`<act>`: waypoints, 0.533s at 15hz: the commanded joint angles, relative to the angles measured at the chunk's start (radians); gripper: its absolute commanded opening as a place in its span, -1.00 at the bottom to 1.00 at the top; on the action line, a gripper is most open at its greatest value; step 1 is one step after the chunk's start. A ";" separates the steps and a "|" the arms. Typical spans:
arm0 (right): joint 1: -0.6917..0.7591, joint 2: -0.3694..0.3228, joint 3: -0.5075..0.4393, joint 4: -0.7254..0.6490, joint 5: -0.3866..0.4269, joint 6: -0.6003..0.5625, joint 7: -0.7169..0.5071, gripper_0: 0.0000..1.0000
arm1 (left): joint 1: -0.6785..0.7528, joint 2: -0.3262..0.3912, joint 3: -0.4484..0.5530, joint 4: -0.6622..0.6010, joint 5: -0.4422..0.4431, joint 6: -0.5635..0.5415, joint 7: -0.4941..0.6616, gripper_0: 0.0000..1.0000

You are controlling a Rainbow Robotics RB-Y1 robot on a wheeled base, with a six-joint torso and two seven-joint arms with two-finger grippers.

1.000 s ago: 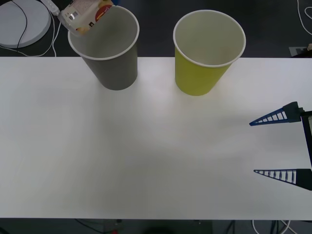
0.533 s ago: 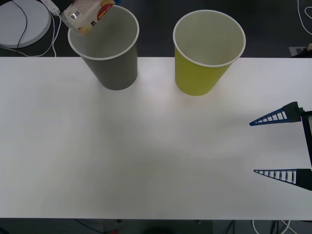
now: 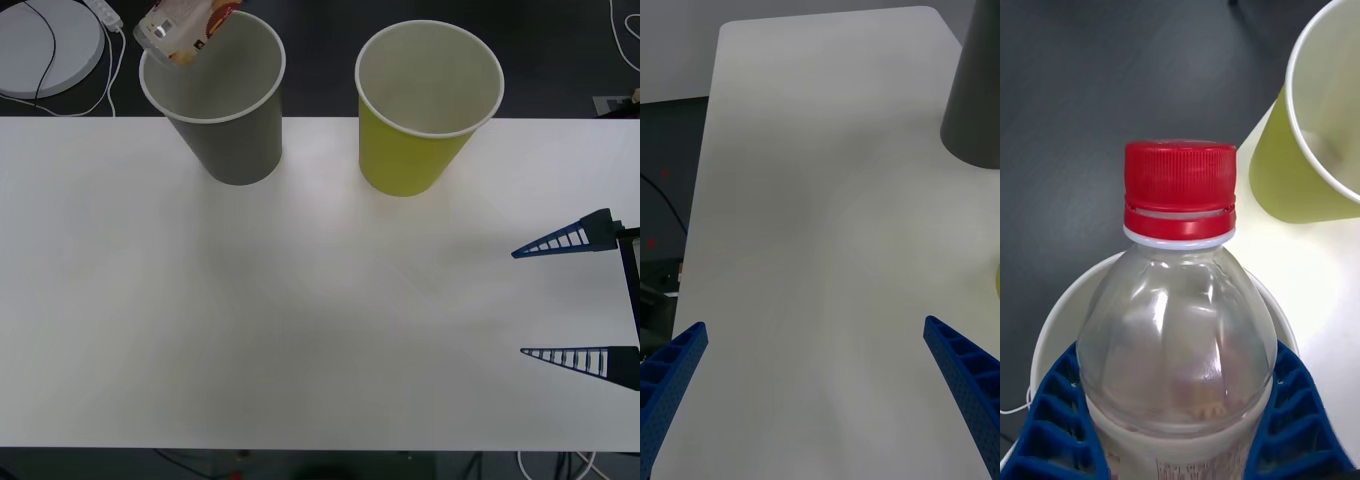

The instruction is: Put the can into the green bin and the plastic bottle into the gray bin

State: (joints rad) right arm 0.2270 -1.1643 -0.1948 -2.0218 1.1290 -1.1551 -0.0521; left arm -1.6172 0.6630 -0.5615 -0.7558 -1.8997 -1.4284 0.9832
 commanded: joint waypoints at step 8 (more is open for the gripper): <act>0.000 0.000 0.000 0.000 0.000 0.000 0.000 1.00 | 0.000 0.003 0.000 0.004 0.007 -0.001 -0.011 1.00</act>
State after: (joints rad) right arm 0.2270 -1.1643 -0.1948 -2.0218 1.1290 -1.1551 -0.0521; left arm -1.6170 0.6655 -0.5615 -0.7538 -1.8931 -1.4284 0.9737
